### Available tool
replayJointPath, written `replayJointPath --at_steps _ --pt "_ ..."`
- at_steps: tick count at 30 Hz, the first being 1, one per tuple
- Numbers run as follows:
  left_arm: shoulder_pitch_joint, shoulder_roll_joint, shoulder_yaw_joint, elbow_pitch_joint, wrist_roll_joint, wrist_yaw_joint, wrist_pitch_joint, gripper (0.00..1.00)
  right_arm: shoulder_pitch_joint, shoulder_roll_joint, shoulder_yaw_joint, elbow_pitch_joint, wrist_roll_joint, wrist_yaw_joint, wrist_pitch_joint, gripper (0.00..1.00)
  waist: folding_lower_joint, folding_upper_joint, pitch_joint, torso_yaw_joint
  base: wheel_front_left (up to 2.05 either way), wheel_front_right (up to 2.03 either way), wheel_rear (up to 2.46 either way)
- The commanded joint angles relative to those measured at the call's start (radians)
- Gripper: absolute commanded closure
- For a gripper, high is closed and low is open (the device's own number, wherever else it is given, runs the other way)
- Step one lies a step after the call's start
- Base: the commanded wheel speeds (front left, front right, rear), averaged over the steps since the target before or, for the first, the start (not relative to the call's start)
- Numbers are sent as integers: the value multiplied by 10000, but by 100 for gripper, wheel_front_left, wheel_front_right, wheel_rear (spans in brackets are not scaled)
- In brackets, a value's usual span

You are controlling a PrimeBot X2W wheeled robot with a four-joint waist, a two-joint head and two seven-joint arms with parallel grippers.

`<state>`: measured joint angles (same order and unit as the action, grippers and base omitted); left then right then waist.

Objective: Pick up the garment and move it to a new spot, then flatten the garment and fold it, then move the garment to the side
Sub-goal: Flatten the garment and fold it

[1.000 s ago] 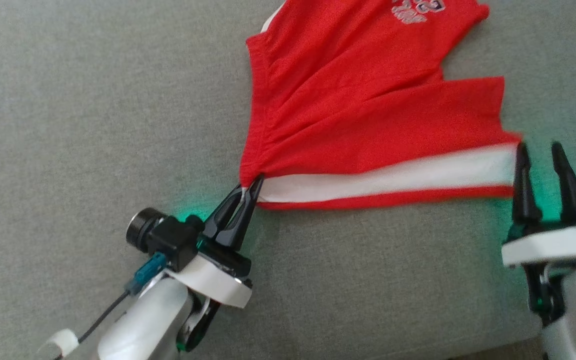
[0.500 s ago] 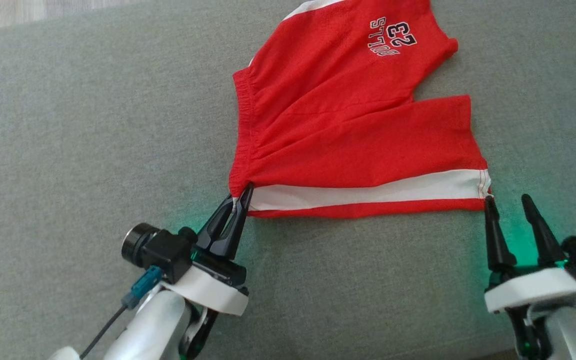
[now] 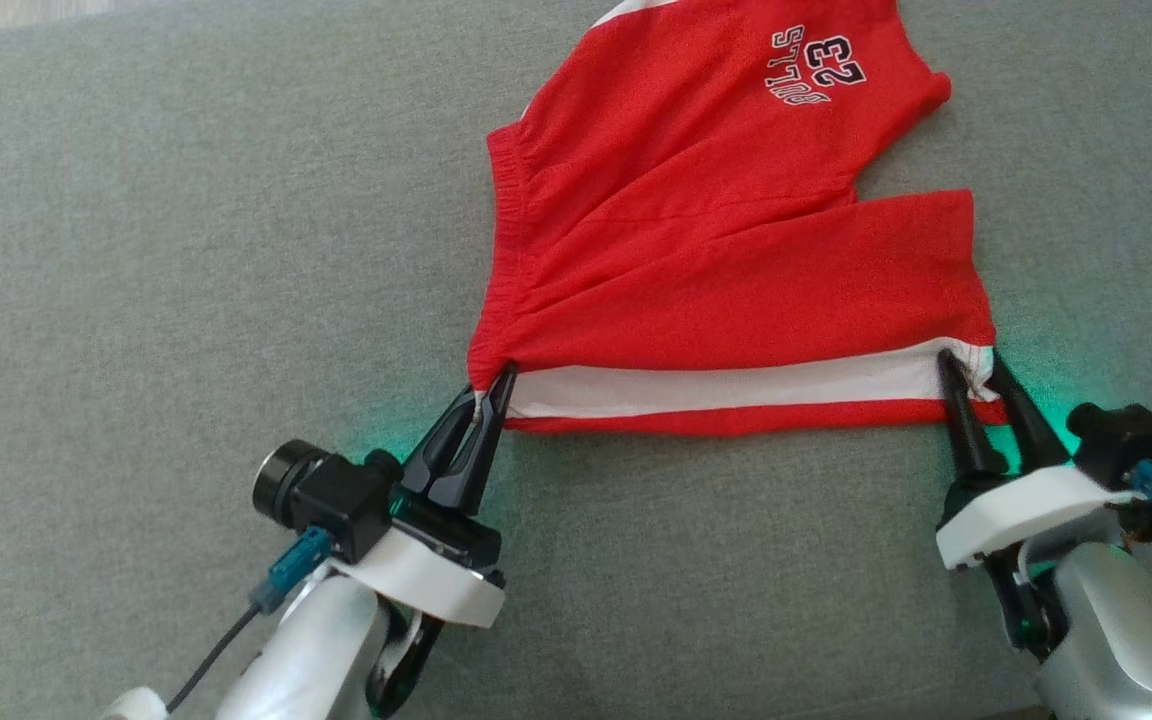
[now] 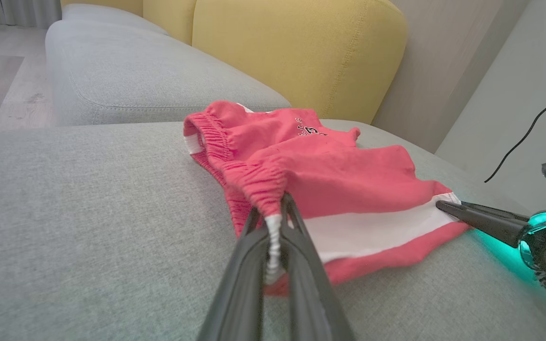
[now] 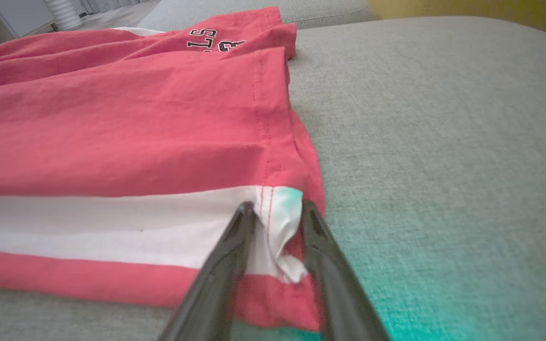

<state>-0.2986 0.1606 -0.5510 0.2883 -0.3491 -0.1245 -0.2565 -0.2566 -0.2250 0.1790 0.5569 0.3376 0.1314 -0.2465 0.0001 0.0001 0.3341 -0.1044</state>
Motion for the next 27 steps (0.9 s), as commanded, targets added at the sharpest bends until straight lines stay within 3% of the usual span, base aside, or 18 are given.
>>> replayJointPath --at_steps 1,3,8,16,27 --pt "-122 21 363 -233 128 -42 -53 100 -127 -138 280 -94 -31 -7 -70 70 -1 -1 4 17 0 0 0" --pt "-114 25 396 -227 148 -49 -53 100 -182 -131 323 -61 -76 -7 -101 100 -1 -1 -15 15 0 0 0" --pt "18 104 518 -228 183 -57 -53 100 63 -110 60 -517 -199 -7 -143 100 -1 -1 -226 -80 0 0 0" --pt "811 388 771 -964 319 -59 -53 100 1220 -481 -319 -2308 32 -7 -113 100 -1 -1 -796 -536 0 0 0" --pt "2507 1239 742 -3233 38 -13 311 100 3527 -1276 -1431 -6470 859 -7 1374 100 -1 -1 -1211 -673 0 0 0"
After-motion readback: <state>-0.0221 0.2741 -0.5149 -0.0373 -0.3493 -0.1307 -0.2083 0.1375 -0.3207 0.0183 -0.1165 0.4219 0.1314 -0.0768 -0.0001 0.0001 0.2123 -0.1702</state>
